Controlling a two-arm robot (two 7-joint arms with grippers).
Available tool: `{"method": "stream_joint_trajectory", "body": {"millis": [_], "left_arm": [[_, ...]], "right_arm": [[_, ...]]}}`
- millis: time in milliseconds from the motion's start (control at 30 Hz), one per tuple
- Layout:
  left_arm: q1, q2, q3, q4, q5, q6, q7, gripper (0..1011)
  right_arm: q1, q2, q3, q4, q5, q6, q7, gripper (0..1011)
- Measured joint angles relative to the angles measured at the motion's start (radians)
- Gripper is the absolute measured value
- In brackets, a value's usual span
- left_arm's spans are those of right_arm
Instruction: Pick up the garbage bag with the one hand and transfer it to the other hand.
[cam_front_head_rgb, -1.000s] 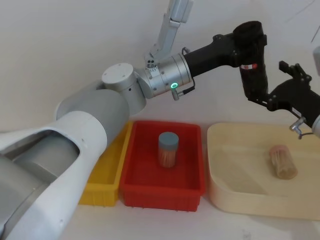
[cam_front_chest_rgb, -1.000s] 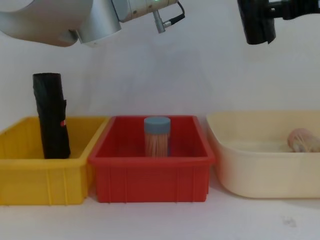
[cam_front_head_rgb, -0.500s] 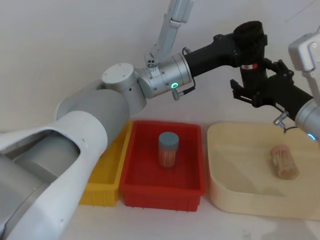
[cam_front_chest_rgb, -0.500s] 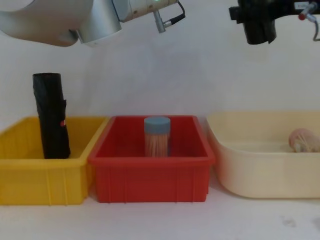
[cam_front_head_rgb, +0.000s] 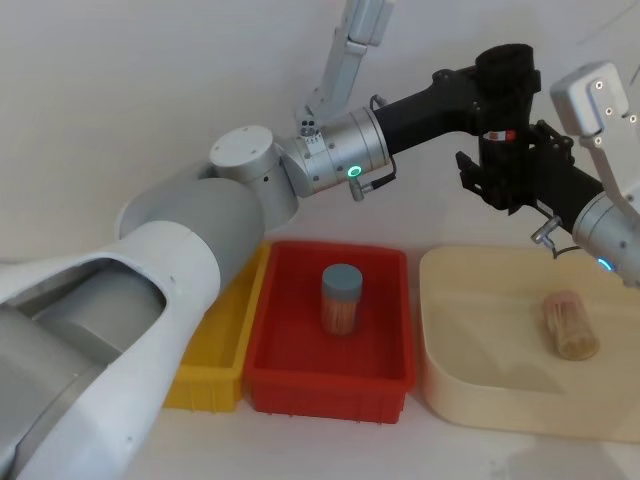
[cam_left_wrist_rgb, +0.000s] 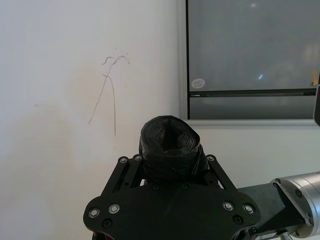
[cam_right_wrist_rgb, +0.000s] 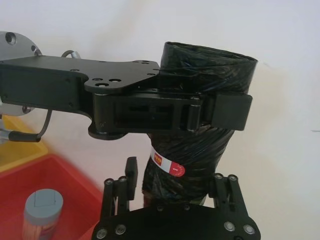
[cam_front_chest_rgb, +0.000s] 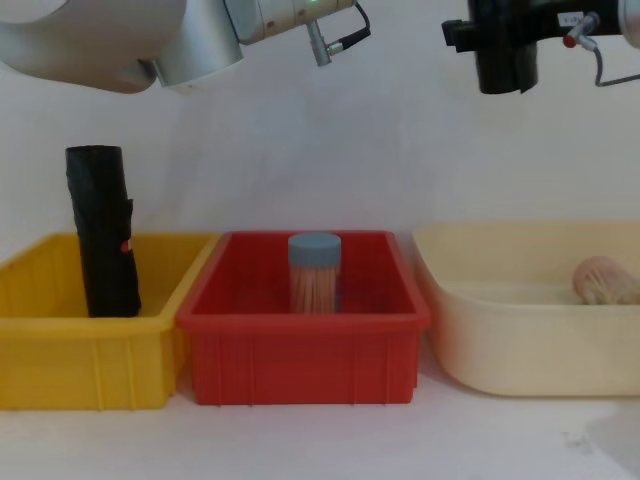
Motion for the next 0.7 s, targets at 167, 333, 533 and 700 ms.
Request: {"method": "stream_joint_trajectory", "body": {"millis": [167, 333, 533, 700], "left_arm": [[0.000, 0.000, 0.000, 0.000, 0.000, 0.000, 0.000, 351], [0.000, 0.000, 0.000, 0.000, 0.000, 0.000, 0.000, 351], [0.000, 0.000, 0.000, 0.000, 0.000, 0.000, 0.000, 351], [0.000, 0.000, 0.000, 0.000, 0.000, 0.000, 0.000, 351]], "right_arm": [[0.008, -0.007, -0.005, 0.011, -0.007, 0.001, -0.003, 658], [0.013, -0.011, -0.008, 0.017, -0.011, 0.002, -0.004, 573], [0.016, -0.014, -0.010, 0.022, -0.014, 0.002, -0.006, 573], [0.018, -0.016, -0.011, 0.024, -0.016, 0.003, -0.007, 573]]}}
